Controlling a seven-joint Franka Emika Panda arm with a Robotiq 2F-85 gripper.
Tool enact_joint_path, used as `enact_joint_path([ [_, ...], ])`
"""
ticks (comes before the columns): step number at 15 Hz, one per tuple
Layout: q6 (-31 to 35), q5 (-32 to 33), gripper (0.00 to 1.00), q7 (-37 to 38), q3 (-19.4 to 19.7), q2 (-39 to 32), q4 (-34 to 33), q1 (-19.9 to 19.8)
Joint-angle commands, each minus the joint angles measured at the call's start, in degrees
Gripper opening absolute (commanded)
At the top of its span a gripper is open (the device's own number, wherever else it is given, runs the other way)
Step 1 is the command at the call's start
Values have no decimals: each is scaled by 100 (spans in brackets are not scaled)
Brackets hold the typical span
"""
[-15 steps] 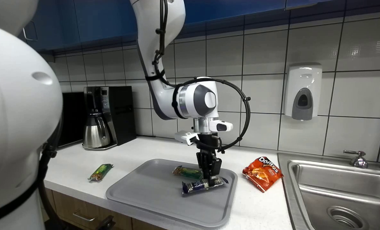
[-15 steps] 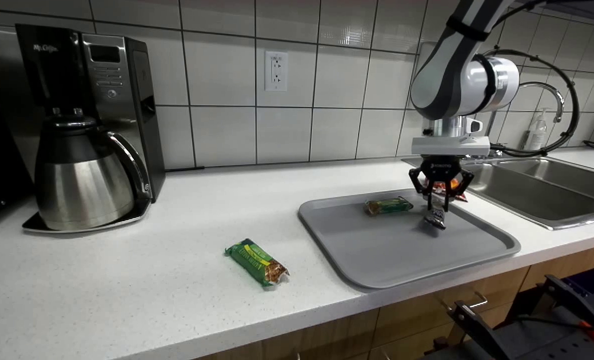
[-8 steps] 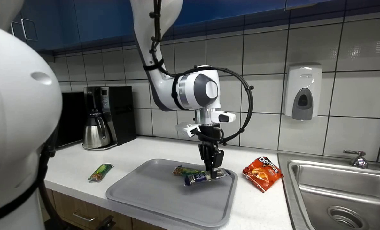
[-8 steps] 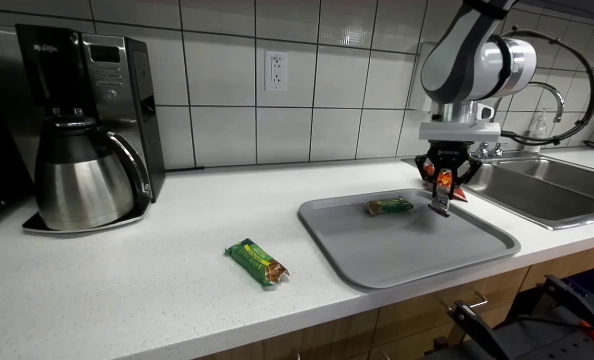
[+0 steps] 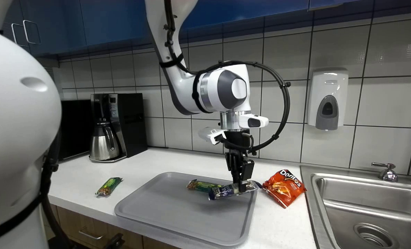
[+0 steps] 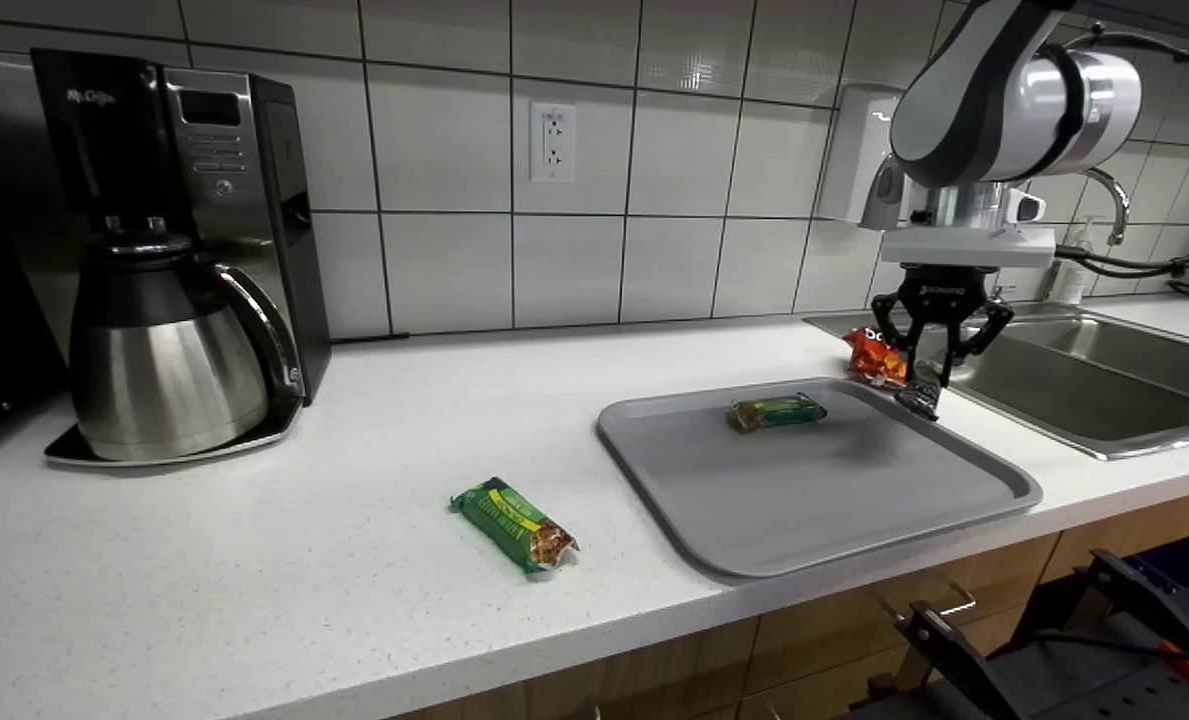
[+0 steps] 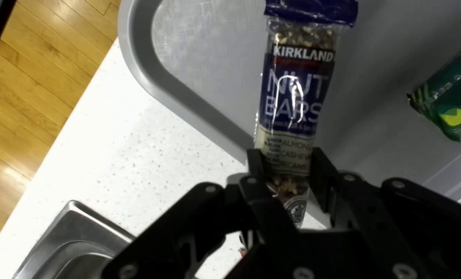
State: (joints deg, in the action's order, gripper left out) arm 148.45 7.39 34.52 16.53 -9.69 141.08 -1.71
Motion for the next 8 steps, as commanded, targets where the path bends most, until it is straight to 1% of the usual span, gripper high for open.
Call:
enact_joint_path([
  [1,-53,200,9,-34,55,314,168,-250],
  [8,-37,318,9,-76,276,246,79,-596],
])
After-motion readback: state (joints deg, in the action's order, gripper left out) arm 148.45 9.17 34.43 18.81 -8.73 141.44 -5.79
